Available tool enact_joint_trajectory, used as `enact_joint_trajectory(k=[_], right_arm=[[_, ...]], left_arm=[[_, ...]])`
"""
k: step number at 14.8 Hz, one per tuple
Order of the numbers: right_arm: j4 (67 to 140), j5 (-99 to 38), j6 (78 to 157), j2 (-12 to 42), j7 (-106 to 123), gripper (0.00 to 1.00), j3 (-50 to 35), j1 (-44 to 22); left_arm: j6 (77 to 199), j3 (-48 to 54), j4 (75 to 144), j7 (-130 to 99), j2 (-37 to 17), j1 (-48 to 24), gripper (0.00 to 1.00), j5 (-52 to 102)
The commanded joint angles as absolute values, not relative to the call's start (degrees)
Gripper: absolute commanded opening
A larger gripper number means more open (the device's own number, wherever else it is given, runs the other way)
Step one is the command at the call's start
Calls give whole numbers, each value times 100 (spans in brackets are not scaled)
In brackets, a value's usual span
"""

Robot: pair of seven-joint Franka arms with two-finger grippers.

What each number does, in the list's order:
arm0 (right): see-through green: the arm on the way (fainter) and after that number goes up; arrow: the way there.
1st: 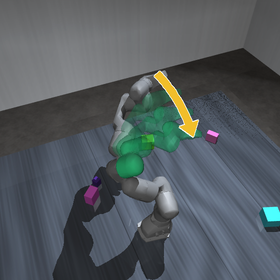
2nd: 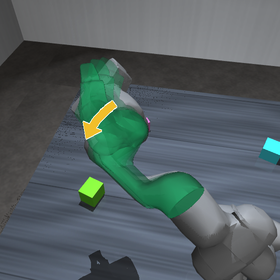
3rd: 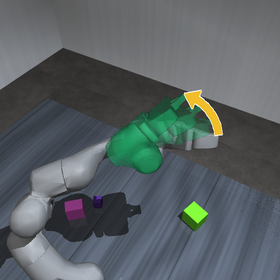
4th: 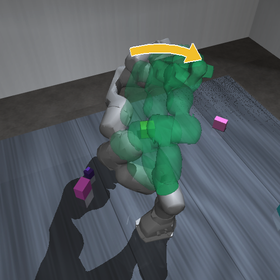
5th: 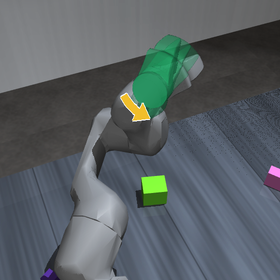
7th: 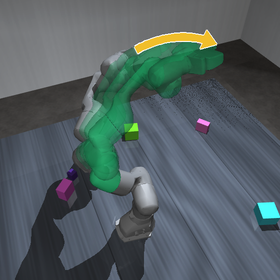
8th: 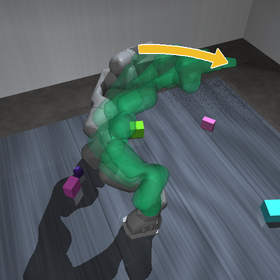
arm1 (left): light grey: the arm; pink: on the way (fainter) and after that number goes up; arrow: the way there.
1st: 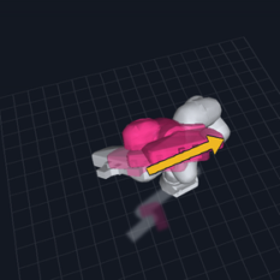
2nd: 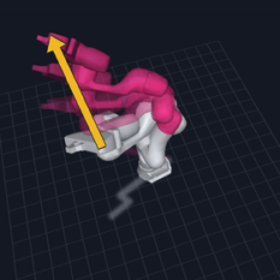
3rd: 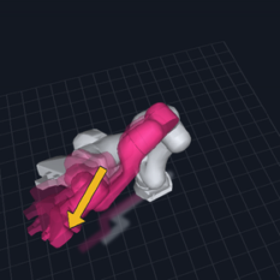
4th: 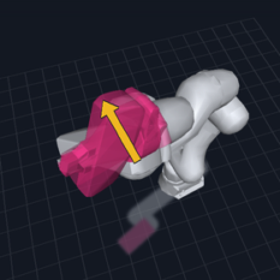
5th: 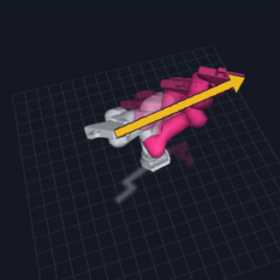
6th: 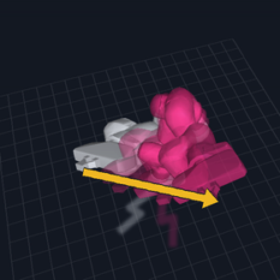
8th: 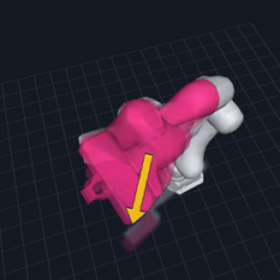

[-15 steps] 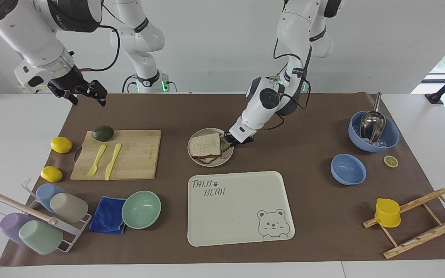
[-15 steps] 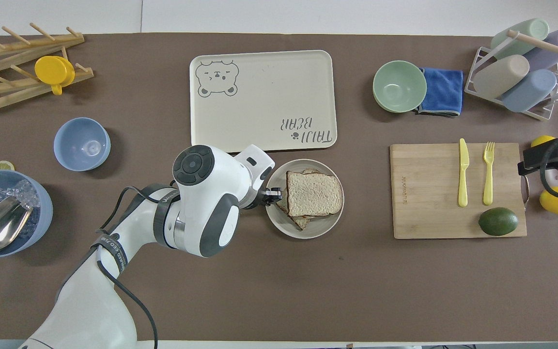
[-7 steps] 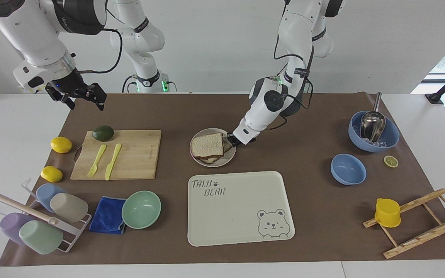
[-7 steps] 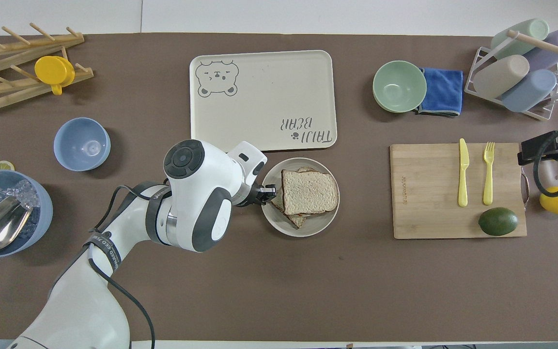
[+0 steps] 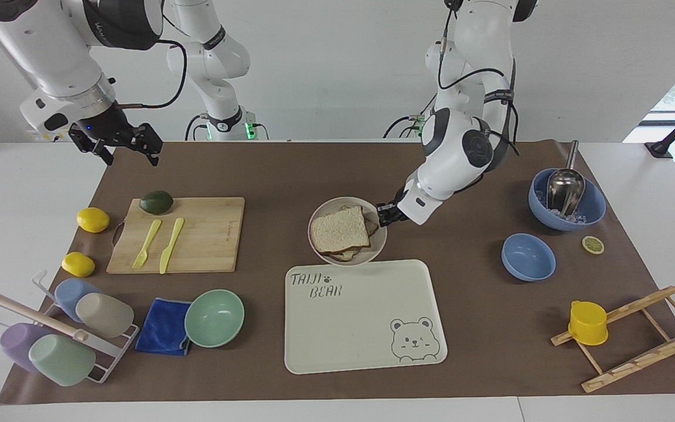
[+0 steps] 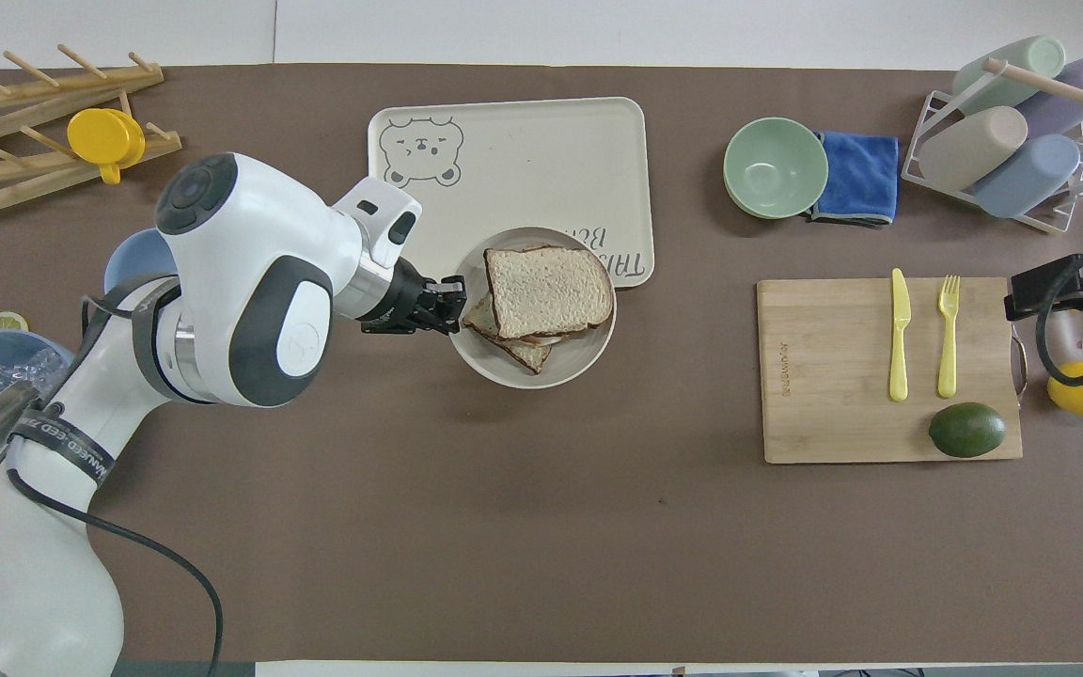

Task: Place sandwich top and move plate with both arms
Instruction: 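Lift the plate with the left gripper and move it onto the bear tray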

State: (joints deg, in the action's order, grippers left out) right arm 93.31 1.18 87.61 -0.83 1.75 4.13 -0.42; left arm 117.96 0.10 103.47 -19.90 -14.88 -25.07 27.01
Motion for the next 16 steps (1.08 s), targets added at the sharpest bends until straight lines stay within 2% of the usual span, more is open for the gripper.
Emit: enact_joint_trajectory(k=[1, 2, 5, 7, 11, 16], right_arm=[[9211, 88, 8631, -17, 325, 100, 387, -26], [9228, 79, 8631, -26, 316, 100, 378, -26], [9299, 70, 8640, -70, 255, 100, 387, -35], [9299, 70, 8622, -70, 264, 100, 387, -18], [9299, 70, 8622, -70, 264, 100, 387, 26], [9299, 70, 8622, -70, 264, 100, 387, 18]], left_arm=[[11864, 9, 9985, -2074, -1722, -2252, 0, 2865], [11796, 9, 9732, -2074, -1940, -2146, 0, 2848], [11286, -52, 8415, -2275, -2862, -1978, 0, 2804], [11329, -245, 8078, -2408, -3207, -1995, 0, 2804], [12294, -255, 8156, -2408, -3577, -2074, 0, 2777], [13050, -264, 8691, -2443, -3516, -2241, 0, 2655]])
